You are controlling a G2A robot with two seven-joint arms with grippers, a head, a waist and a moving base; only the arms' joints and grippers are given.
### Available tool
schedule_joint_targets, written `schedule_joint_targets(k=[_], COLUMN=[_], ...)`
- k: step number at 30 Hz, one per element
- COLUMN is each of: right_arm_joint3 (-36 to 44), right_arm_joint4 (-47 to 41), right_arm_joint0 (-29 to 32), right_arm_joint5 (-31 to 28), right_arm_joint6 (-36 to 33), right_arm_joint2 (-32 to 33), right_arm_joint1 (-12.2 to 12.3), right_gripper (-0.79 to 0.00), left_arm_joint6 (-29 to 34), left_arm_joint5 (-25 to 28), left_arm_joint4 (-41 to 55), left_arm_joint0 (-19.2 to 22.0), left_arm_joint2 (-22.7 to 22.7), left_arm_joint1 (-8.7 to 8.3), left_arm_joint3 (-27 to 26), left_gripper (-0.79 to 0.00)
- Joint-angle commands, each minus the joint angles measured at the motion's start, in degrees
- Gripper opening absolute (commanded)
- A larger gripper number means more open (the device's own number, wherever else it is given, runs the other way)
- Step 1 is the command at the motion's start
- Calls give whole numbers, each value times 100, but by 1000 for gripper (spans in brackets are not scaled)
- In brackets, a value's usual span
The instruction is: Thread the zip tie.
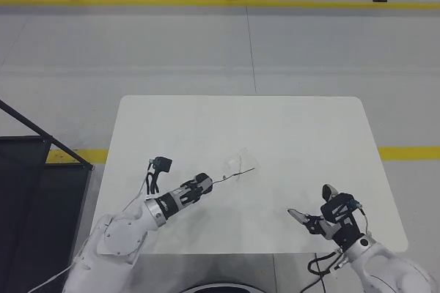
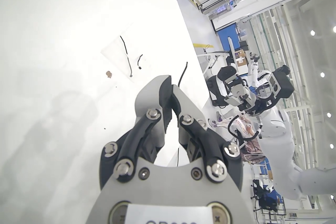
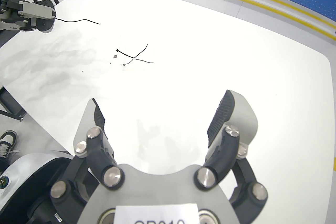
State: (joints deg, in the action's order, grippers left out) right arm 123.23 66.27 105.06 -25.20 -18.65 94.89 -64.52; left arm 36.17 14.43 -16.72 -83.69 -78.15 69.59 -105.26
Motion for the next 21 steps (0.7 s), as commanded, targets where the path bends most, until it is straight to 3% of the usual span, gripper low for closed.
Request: schedule_joint_targets(k=[1, 6, 14, 18, 21], right_arm_joint3=[-88, -674, -1467, -1957, -2296], right_arm_joint4=[-108, -1242, -2510, -3345, -4256], right_arm_joint0=[-137, -808, -1786, -2151, -2537], right_arm_joint5=[-267, -1123, -2182, -1977, -984], right_arm_joint6=[-153, -799, -1369, -1727, -2505], right_arm_joint2=[-163, -629, -1324, -1604, -1745], right_arm_joint1=[10, 39, 73, 80, 88], right_gripper=[0, 0, 0, 0, 0], left_arm_joint6=[237, 564, 936, 1170, 1180], left_arm_joint5=[133, 534, 1238, 1624, 1786], left_arm_joint4=[187, 165, 134, 160, 186], left_arm_joint0=[207, 551, 578, 562, 513], left_arm_joint2=[33, 29, -76, -124, -151], left_arm_joint1=[-7, -47, -141, -195, -225], left_arm_joint3=[172, 437, 503, 519, 529], left_gripper=[-785, -785, -785, -785, -785])
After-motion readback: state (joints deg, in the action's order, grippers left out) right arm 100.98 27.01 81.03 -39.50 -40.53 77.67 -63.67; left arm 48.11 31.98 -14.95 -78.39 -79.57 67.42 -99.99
